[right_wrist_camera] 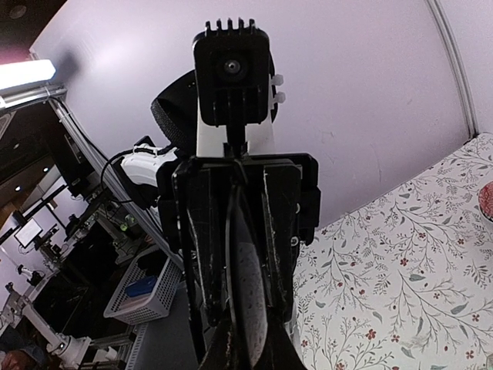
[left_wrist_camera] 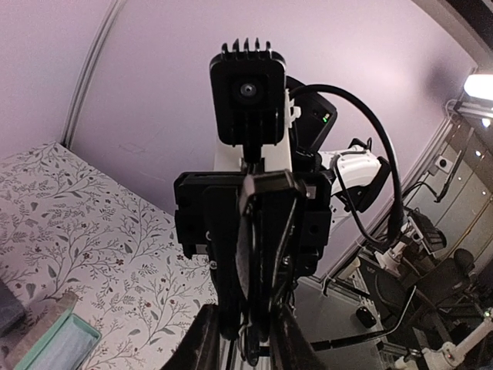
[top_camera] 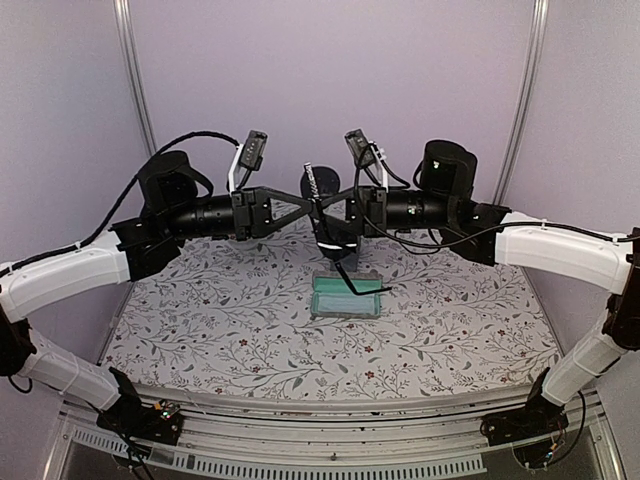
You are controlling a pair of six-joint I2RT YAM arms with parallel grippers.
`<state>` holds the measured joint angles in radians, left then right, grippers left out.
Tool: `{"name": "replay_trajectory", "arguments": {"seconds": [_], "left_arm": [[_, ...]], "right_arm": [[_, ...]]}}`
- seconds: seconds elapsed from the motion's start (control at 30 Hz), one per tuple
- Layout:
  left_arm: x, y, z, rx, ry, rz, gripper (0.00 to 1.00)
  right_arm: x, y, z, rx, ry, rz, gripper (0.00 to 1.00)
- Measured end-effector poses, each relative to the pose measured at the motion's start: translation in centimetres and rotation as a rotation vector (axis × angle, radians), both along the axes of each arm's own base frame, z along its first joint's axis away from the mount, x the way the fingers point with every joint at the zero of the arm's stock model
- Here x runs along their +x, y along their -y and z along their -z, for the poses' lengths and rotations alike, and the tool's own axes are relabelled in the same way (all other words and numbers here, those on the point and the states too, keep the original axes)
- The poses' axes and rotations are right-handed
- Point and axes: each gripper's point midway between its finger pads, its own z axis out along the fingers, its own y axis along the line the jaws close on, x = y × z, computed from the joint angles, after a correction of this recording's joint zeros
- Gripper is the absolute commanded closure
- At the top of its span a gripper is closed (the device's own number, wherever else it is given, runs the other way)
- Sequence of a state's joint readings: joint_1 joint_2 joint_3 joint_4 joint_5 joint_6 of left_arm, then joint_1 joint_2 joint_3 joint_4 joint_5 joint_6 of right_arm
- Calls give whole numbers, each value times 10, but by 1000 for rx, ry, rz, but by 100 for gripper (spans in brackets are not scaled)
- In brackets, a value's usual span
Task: Organize the sunglasses
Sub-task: Fold the sunglasses.
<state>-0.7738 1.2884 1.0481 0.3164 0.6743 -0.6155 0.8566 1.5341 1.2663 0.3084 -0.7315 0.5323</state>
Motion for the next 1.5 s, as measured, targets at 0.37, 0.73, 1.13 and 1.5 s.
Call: {"name": "replay_trajectory", "arguments": {"seconds": [0.37,0.73,1.13,1.5], "left_arm": [[5,0,1,1,-3,-31,73],[8,-2,-2,-6,1,-56,82],[12,-4,-3,-10,-1,-86,100],[15,-13,-6,-21,12,-143,100]], "right_arm": [[-1,0,1,-4,2,-4,97],[0,-1,6,-20,0,-4,97],[-1,-2,10,-30,1,-11,71],[-11,26,26,-72,-29,67,29]]}}
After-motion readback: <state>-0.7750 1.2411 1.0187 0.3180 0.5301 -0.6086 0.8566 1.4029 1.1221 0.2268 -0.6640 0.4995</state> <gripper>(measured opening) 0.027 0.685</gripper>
